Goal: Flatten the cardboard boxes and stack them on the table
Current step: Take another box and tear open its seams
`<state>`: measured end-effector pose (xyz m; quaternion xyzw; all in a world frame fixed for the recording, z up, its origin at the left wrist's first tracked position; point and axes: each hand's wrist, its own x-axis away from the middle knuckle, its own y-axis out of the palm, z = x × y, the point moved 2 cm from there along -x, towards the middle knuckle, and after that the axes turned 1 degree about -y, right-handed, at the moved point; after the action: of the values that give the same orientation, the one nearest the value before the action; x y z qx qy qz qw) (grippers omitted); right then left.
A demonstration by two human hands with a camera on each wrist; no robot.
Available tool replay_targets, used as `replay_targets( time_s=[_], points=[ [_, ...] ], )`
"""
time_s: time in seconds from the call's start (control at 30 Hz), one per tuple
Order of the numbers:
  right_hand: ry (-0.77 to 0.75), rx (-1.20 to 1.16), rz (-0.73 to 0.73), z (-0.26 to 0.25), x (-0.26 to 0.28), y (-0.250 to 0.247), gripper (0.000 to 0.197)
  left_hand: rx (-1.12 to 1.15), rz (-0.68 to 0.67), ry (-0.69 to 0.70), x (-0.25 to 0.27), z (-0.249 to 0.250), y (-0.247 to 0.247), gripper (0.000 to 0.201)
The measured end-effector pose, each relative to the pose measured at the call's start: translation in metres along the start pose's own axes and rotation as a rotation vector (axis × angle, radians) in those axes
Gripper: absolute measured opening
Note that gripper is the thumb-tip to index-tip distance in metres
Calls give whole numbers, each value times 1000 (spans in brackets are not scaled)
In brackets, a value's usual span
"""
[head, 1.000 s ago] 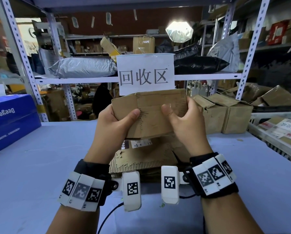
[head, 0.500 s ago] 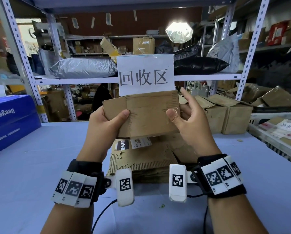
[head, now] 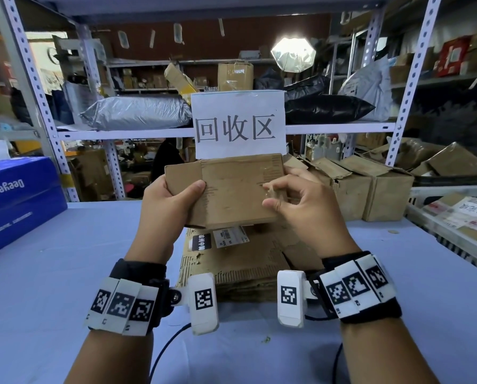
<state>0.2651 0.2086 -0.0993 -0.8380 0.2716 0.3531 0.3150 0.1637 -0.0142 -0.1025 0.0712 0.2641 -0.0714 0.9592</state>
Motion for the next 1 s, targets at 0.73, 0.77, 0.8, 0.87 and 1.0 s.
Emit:
replay_targets(
  time_s=[0.73,0.77,0.8,0.87,1.0],
  points=[
    [282,-362,190,2,2,-6,22,-166,30,30,3,3,-3,14],
    [306,-385,184,2,2,-6,19,-177,35,31,3,3,-4,14],
    [328,-409,181,3,2,-5,17,-190,43,33,3,3,-4,15],
    [364,-480,178,3,4,-4,16,-223,76,40,2,0,-6,16],
    [391,-631,172,2,6,-1,14,-485,216,127,1,1,-6,44]
  ],
)
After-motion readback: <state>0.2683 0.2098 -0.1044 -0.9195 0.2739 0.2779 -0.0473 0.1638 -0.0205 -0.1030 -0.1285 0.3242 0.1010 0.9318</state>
